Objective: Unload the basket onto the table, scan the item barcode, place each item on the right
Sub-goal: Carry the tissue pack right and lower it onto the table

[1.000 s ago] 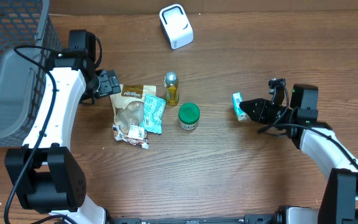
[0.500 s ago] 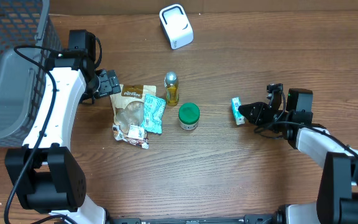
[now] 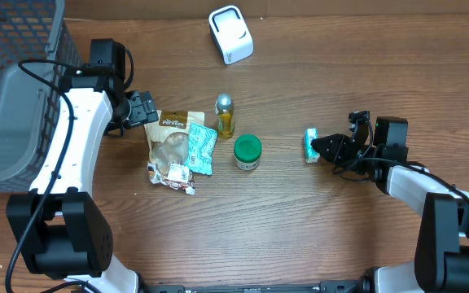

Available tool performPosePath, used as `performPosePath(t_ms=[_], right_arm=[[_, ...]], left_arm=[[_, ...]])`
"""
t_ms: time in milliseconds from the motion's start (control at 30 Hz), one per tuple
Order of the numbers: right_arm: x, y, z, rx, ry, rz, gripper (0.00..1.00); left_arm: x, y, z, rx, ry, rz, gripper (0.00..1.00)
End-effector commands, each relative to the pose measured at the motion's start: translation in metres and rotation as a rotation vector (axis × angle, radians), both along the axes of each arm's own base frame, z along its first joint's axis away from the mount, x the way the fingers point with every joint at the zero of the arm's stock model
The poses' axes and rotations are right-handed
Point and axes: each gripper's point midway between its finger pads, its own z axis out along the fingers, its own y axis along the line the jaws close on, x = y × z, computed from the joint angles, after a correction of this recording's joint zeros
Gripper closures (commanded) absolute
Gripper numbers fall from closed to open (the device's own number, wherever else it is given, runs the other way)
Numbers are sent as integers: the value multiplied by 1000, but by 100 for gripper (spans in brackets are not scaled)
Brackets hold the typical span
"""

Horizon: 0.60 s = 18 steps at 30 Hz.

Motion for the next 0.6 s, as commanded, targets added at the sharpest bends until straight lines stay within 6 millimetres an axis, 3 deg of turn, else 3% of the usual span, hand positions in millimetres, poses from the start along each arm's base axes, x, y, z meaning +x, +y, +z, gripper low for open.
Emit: performPosePath(t_ms=[0, 100, 233, 400, 567], right_arm=[[3, -1, 0, -7, -8, -6, 73], [12, -2, 12, -3, -12, -11, 64], [29, -5, 44, -9, -12, -14, 50], [45, -15, 78, -107, 41, -44, 42], [43, -12, 84, -319, 82, -35, 36]], left_arm=[[4, 1, 12, 6, -37, 0, 0], [4, 1, 12, 6, -37, 0, 0], [4, 1, 12, 6, -37, 0, 0], [4, 0, 12, 5, -37, -1, 0], [4, 0, 12, 6, -37, -1, 0]])
